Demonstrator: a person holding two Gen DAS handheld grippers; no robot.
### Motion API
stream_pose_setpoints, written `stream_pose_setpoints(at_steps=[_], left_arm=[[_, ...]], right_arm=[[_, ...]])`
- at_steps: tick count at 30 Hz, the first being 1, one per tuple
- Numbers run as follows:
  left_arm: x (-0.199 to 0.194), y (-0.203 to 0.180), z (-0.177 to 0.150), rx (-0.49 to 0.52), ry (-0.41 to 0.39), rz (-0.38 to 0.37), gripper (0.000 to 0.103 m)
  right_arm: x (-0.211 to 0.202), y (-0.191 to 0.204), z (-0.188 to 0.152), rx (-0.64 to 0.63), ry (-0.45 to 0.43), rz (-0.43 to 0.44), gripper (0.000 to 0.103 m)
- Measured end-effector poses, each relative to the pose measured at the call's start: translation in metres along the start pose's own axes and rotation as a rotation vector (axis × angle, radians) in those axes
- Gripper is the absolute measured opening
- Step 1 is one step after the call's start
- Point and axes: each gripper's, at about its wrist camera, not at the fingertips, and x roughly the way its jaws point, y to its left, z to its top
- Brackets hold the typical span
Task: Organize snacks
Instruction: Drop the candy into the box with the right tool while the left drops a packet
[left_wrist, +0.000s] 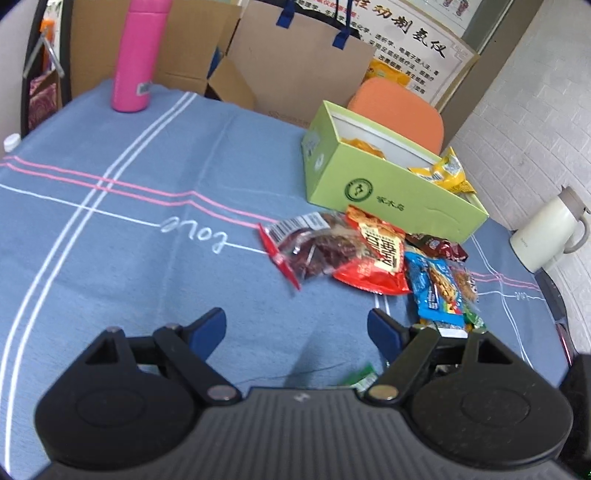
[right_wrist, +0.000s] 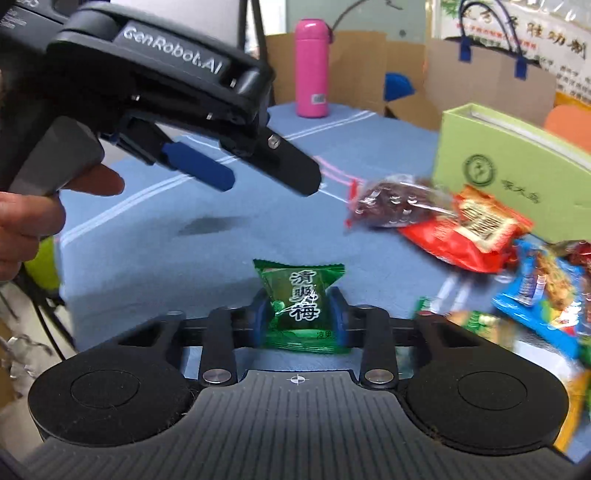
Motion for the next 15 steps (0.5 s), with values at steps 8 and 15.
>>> stream_pose_setpoints(at_steps=[8, 15], left_arm=[[0.037, -0.062, -0.013, 0.172, 0.093, -0.118, 0.081], [0.070, -0.126, -0.026, 0.621, 0.146, -0.098, 0.084]], right_arm=[[-0.095, -0.050, -0.070, 0.109, 0.038, -0.195, 0.009], [-0.141, -0.136, -0.108, 0.323, -0.015, -0.388, 0.011]])
